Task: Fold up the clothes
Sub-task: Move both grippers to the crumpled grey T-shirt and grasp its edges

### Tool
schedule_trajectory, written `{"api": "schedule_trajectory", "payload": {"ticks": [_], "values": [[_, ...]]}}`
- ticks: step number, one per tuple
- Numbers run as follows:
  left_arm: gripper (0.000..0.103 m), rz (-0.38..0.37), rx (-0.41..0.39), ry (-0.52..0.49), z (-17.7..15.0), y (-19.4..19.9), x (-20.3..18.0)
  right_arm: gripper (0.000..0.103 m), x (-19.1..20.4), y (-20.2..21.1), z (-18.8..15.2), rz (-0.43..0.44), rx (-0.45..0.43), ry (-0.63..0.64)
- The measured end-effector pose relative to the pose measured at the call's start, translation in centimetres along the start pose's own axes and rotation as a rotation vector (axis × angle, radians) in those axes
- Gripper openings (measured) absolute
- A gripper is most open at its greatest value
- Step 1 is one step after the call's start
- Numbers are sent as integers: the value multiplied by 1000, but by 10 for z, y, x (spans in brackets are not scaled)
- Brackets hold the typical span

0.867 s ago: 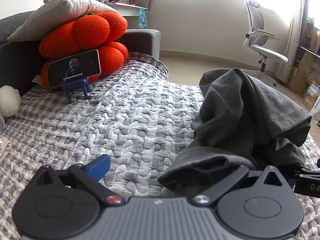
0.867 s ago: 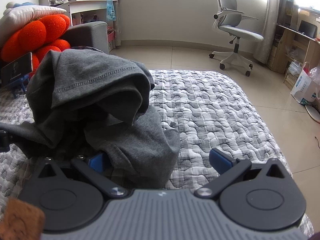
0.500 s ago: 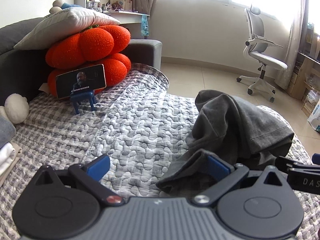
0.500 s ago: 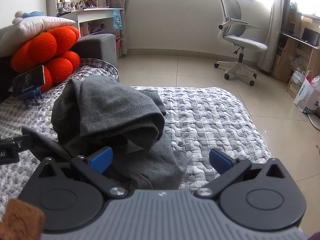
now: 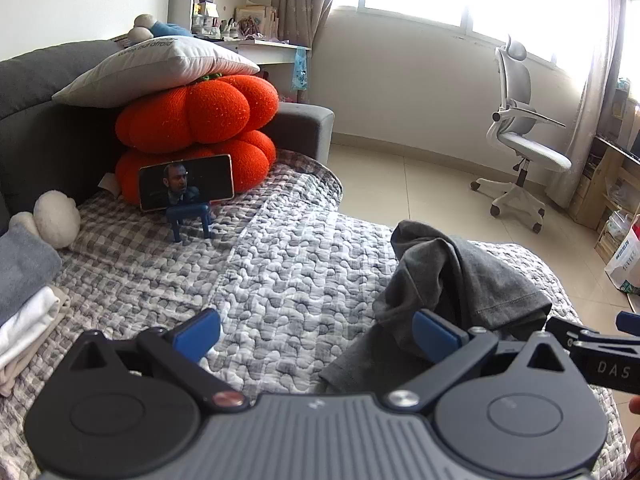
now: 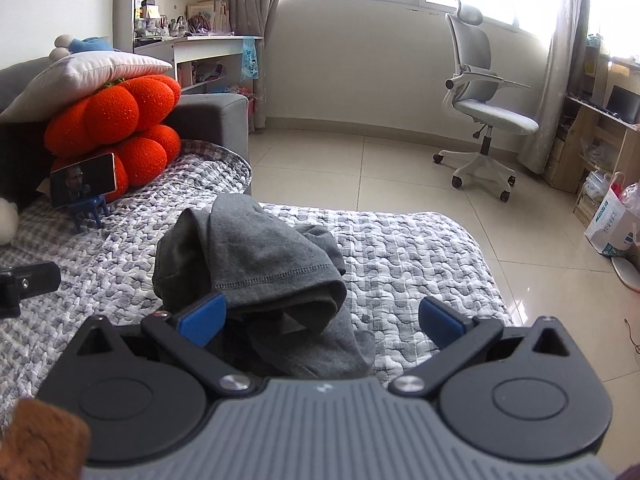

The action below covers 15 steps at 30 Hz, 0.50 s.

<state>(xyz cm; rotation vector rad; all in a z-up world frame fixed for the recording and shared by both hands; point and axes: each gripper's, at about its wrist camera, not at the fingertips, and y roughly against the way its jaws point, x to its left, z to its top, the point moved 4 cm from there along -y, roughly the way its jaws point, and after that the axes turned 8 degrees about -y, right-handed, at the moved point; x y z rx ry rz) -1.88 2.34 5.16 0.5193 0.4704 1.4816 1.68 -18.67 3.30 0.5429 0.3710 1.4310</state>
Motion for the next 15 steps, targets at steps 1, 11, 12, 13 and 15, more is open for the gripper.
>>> {"api": "schedule_trajectory", "payload": {"ticks": [1,11,12,13,15], "values": [[103,-4,8,6,-3,-1,2,103,-2,0,-1,0,-1,3],[103,-85,66,-13,-24,-39,-4,103,-1,-18,-14,77,-17,74],[103,-95,67,-19,-25,-43,-5,103,1,-21,-14,83,-24,88],[103,-107,69,-24,-26,-48,-7,103,3,-24,-14,94,-30,102],[102,-128,75,-31,-27,-56,-10,103,6,-29,-13,121,-49,133]]}}
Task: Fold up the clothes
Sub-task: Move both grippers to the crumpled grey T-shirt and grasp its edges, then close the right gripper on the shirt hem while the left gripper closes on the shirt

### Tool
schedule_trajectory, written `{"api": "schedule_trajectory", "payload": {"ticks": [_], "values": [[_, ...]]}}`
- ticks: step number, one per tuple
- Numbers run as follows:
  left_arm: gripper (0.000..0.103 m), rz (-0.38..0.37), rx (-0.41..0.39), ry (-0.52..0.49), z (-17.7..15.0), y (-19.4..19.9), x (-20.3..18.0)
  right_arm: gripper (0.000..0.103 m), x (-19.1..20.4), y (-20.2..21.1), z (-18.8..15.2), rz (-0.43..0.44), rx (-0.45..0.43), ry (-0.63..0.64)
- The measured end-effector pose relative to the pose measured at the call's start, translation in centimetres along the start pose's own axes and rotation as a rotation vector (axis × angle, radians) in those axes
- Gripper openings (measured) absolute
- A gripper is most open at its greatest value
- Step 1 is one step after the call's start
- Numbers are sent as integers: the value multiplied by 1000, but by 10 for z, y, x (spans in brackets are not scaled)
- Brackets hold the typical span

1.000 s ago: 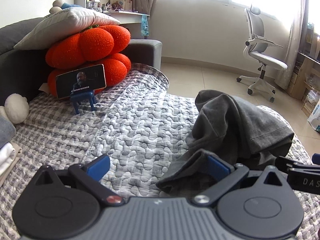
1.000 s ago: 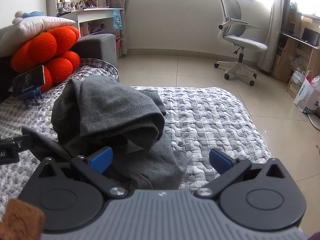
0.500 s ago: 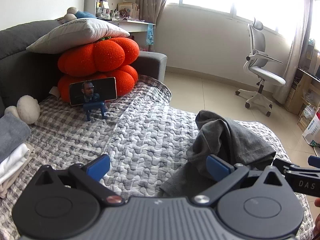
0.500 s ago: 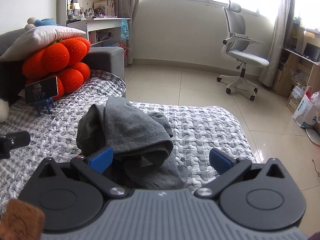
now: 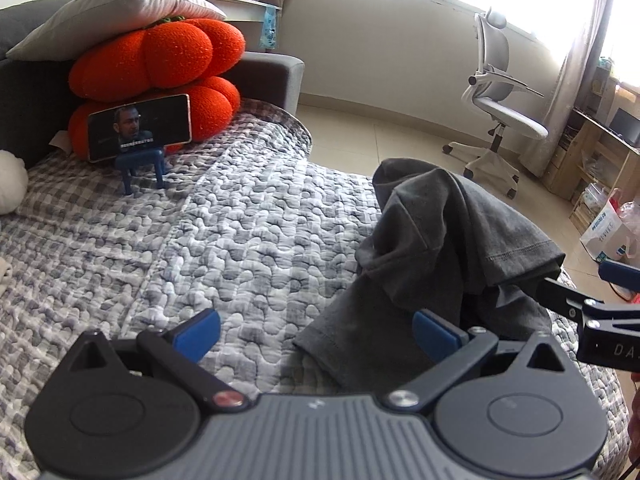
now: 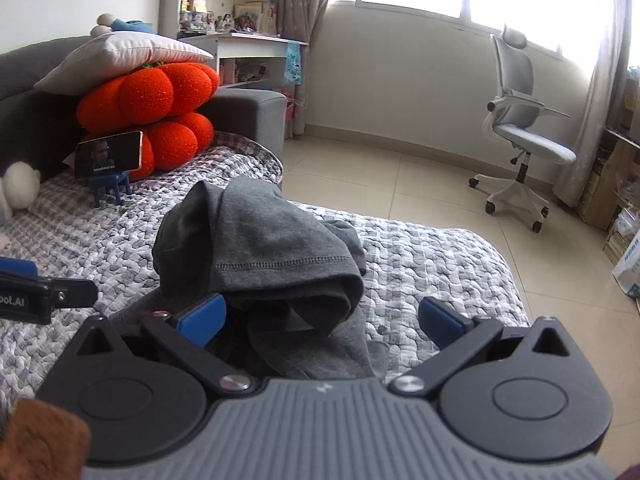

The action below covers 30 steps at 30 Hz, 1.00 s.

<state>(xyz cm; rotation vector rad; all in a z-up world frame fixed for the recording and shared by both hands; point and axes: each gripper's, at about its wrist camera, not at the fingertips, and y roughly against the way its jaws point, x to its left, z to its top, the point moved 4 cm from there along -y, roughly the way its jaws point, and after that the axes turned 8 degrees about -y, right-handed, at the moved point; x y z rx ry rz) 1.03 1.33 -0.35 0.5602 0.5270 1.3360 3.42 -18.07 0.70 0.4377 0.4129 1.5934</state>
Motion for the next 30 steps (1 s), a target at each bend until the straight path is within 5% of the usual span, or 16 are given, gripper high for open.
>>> {"api": "schedule_trajectory", "payload": {"ticks": [6,8,11,16,30], "values": [[102,-43,14,-29,2,-24,-5,92,13,-15,14,32,-66,157],[102,-44,18,-39,3,-30,-7,72,14,-26,17,69,-40,188],[102,-56,27,-37,2,-38,-7,1,6,-41,21,73,18,161],[102,-66,31,-41,2,-47,-5,2,-32,-27,35,34,-28,36],[102,-129,15,-101,7,-59,-20,0,-134,20,43,-292,-139,-93]]}}
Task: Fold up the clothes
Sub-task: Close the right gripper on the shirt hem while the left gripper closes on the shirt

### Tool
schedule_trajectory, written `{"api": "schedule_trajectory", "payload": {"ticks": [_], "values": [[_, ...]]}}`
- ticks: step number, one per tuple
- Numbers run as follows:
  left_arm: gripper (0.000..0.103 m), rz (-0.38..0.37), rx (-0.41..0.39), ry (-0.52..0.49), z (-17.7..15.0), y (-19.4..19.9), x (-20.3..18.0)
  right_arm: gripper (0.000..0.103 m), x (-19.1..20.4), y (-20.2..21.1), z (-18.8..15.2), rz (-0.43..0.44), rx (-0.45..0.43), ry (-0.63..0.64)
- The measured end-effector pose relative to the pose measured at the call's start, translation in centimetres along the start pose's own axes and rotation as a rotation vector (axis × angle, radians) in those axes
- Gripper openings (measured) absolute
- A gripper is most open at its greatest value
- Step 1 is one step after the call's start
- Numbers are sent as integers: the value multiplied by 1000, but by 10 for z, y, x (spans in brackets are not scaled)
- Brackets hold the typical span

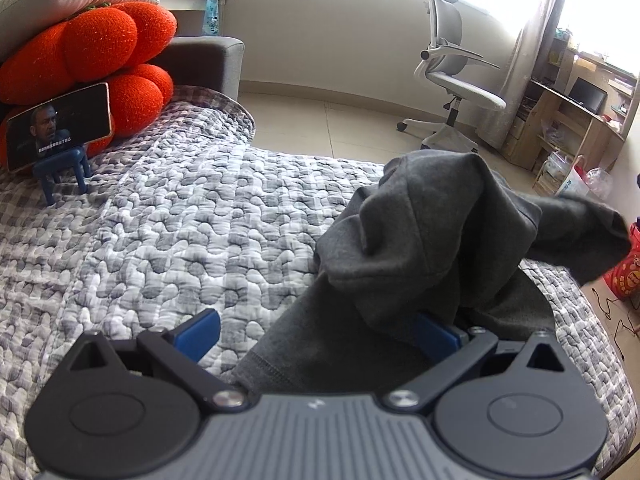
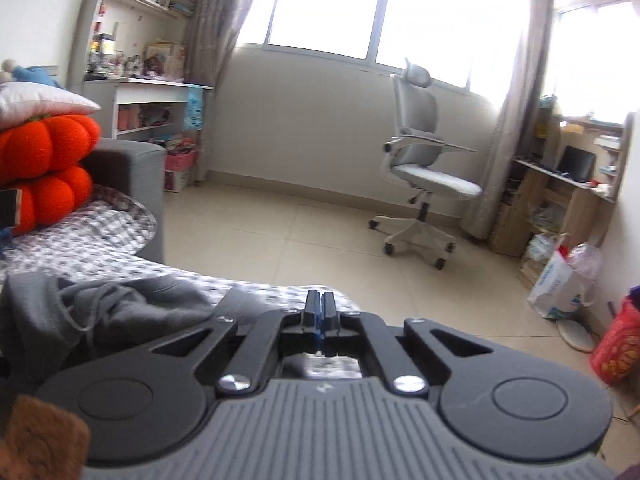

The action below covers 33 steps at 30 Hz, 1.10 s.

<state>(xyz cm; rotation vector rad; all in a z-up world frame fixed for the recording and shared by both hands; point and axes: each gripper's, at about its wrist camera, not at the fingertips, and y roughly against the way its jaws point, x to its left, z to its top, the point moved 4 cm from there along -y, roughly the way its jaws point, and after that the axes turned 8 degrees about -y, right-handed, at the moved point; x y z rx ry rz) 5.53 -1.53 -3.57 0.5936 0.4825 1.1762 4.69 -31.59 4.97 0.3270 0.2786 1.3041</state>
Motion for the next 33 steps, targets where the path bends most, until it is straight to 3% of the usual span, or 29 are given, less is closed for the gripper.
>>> {"api": "schedule_trajectory", "payload": {"ticks": [3,6,7,8,9,10,12,17,18,19,20,21,23,24,28,33], "values": [[102,-10,-3,-16,1,-3,-3,0,-15,-5,-4,-41,19,-25],[102,-16,-9,-33,5,-7,-8,4,3,-13,-21,84,94,10],[102,-20,-10,-43,5,-9,-10,15,10,-14,-26,124,109,11],[102,-25,-10,-55,6,-10,-13,19,17,-15,-30,168,123,6],[102,-38,-8,-73,6,-12,-18,37,23,-16,-34,211,133,-1],[102,-50,-8,-92,7,-14,-23,67,30,-17,-37,252,139,-3],[102,-64,-20,-137,9,-16,-31,87,43,-20,-42,324,153,9],[100,-49,-21,-182,19,-35,-39,87,65,-40,-58,382,217,108],[91,-57,-25,-172,19,-36,-38,77,68,-46,-62,393,246,111],[74,-64,-30,-162,20,-36,-37,54,71,-52,-66,400,272,121],[64,-72,-34,-152,21,-37,-37,39,73,-57,-70,388,288,133],[50,-78,-40,-143,21,-37,-36,6,74,-60,-73,365,295,145],[28,-80,-70,-131,24,-29,-31,7,74,-59,-76,342,276,160],[10,-76,-86,-123,26,-25,-28,7,73,-54,-74,334,256,167],[10,-81,-185,11,46,10,6,6,68,-31,-53,255,126,227],[10,-65,-304,56,71,74,35,6,55,23,-4,234,-89,246]]}}
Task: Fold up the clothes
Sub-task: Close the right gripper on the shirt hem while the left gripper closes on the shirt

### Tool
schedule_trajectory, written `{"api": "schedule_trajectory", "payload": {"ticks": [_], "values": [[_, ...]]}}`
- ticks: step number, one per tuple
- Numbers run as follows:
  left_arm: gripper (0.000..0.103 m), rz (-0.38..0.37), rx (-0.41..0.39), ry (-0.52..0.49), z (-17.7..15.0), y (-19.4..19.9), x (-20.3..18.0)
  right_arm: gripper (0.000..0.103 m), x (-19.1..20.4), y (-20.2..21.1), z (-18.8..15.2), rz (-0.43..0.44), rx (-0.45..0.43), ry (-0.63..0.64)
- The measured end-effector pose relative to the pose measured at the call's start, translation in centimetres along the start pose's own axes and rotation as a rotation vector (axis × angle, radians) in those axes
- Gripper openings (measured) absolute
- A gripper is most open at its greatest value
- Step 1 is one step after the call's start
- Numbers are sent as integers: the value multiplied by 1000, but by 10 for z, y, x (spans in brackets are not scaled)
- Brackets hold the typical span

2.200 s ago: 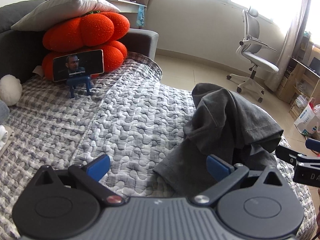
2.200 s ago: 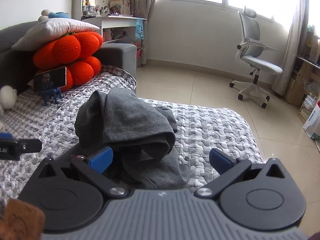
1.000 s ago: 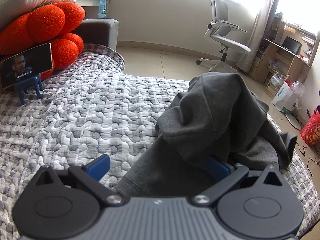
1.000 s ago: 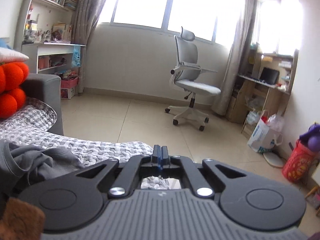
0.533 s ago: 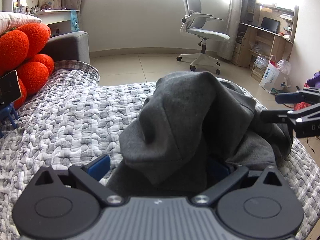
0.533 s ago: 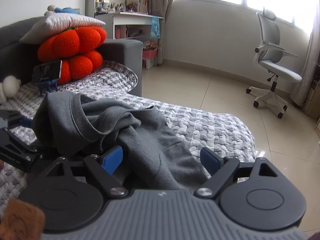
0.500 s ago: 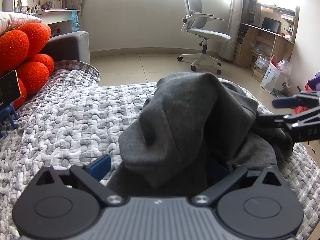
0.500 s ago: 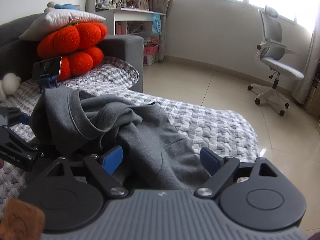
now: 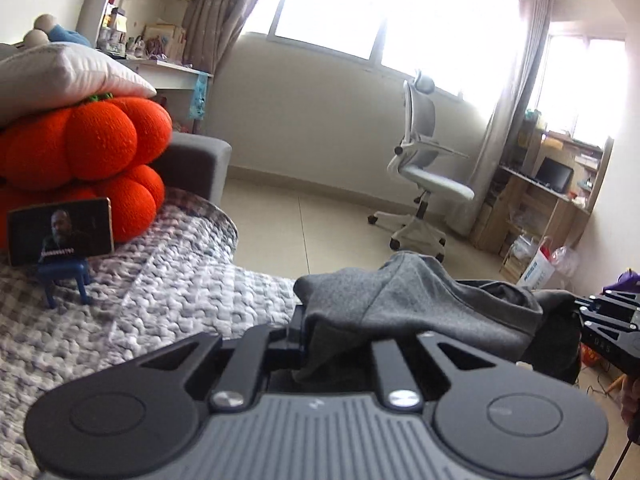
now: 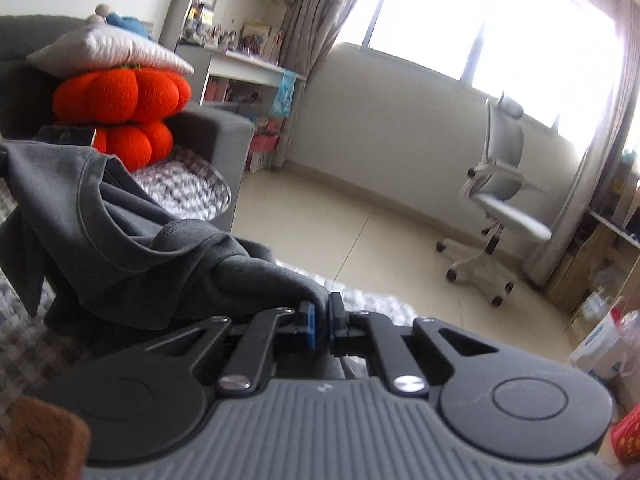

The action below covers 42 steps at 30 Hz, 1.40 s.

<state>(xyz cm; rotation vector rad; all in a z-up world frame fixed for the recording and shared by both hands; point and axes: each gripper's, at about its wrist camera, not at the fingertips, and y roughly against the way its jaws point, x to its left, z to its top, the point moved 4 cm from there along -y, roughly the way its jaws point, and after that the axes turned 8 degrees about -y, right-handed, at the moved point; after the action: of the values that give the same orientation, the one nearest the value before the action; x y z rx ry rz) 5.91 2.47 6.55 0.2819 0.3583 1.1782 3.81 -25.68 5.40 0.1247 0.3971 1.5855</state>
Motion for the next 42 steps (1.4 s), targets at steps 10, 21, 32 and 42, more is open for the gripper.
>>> {"api": "schedule_trajectory", "payload": {"ticks": [10,21,32,42], "values": [[11,82,202,-77,-61,18,39,7,-1,25,-58,105,172,91],[61,57,227,-131,-108,28,54,60,-9,24,-84,205,246,38],[82,-134,183,-157,-96,24,49,65,-44,-10,-44,518,163,-286],[82,-207,196,-93,-87,-3,41,65,-26,-59,-49,546,287,-230]]}}
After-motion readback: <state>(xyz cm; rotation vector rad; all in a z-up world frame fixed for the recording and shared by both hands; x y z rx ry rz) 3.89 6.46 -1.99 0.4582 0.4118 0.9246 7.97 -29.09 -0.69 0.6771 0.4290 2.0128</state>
